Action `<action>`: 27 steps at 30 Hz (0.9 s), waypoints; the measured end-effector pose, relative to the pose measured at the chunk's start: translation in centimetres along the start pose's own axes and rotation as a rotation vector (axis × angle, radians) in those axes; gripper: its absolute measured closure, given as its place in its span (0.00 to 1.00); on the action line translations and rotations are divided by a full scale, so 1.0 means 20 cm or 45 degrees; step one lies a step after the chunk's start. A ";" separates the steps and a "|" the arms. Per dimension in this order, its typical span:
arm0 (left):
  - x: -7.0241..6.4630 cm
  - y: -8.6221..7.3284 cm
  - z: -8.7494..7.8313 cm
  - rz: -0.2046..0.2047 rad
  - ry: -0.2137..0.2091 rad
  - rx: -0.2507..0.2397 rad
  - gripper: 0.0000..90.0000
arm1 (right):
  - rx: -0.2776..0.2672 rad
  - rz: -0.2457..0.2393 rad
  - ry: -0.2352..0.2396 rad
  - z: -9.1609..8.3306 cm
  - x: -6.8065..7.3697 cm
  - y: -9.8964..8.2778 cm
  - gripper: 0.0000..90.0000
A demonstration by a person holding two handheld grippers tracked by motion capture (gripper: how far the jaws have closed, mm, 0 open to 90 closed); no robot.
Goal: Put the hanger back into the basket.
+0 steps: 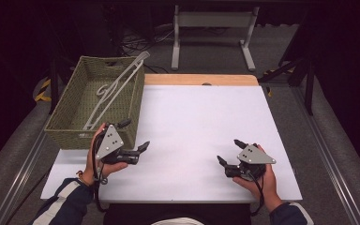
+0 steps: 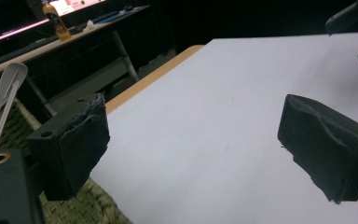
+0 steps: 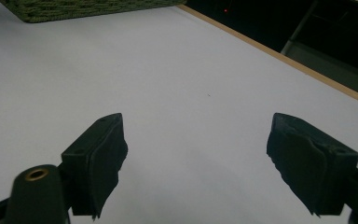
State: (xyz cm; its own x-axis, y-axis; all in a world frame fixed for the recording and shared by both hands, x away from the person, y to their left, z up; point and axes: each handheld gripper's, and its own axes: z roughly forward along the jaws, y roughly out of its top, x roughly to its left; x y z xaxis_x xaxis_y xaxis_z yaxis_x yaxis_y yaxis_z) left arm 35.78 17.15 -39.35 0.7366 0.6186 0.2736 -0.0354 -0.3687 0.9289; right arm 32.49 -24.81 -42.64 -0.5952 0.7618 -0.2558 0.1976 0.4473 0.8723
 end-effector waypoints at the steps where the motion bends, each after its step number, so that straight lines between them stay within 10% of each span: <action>1: -0.01 -0.02 0.00 -0.012 0.002 0.009 0.10 | 0.000 0.000 -0.002 0.00 0.00 0.00 0.22; 18: -0.09 -0.19 -0.06 0.024 -0.019 0.123 0.11 | -0.008 0.002 -0.002 0.00 0.03 0.01 0.22; 27: -0.04 -0.27 -0.11 -0.093 -0.016 0.166 0.10 | -0.007 -0.010 0.010 0.01 0.05 0.01 0.21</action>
State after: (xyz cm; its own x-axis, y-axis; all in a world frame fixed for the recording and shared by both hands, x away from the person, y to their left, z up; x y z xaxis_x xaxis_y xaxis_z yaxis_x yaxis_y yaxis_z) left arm 33.84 20.16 -44.11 0.7425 0.6385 0.2024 0.1062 -0.4106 0.9056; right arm 32.04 -23.98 -42.85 -0.6031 0.7544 -0.2593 0.1884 0.4505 0.8727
